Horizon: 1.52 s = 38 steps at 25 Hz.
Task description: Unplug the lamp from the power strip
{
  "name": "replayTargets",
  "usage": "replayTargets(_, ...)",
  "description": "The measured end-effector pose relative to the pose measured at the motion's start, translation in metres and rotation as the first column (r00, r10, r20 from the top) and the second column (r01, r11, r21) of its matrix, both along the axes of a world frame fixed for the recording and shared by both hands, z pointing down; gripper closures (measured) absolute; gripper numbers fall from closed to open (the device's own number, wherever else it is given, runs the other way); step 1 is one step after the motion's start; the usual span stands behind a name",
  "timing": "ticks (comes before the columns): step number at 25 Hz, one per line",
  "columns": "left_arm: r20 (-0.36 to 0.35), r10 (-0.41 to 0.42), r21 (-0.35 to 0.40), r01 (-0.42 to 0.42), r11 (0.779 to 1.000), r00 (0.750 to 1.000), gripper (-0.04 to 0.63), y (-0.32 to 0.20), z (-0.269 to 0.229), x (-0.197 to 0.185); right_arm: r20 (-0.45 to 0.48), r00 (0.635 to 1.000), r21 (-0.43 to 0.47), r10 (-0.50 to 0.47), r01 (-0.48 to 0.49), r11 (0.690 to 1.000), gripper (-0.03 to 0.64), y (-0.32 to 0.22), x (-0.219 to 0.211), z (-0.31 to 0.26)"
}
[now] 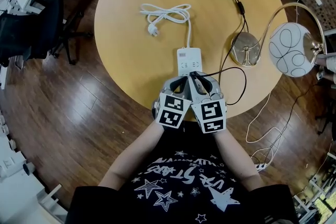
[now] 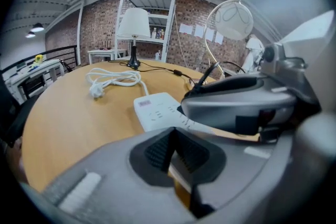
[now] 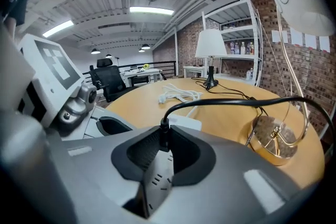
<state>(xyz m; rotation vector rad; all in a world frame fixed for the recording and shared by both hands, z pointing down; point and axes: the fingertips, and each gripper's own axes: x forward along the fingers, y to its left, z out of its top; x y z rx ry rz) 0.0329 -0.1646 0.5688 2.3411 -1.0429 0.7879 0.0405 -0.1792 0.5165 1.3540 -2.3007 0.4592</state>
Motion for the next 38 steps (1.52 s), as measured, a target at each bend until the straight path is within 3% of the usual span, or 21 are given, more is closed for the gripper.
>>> replayTargets(15,0.024,0.011,0.047,-0.013,0.999,1.0,0.591,-0.001,0.001,0.002,0.002,0.999,0.072,0.041,-0.041,0.997,0.557,0.008,0.021,-0.024)
replayTargets(23,0.062,0.001,0.094,-0.007,0.996,0.998,0.591,-0.003,-0.004,0.003,0.076,0.996,0.155,0.056,-0.068,0.986,0.557,0.016,0.034,-0.07)
replayTargets(28,0.011,-0.021,0.159,0.019,0.987,1.0,0.591,-0.012,-0.035,0.005,0.105,0.994,0.203,0.044,-0.065,0.977,0.557,0.021,0.034,-0.095)
replayTargets(33,-0.118,-0.042,0.3,0.076,0.951,0.992,0.591,-0.026,-0.103,0.004,0.141,0.99,0.271,0.004,-0.043,0.962,0.555,0.022,0.031,-0.132)
replayTargets(38,-0.239,-0.042,0.468,0.153,0.87,0.97,0.591,-0.026,-0.173,-0.009,0.168,0.986,0.346,-0.019,-0.041,0.937,0.555,0.024,0.032,-0.168)
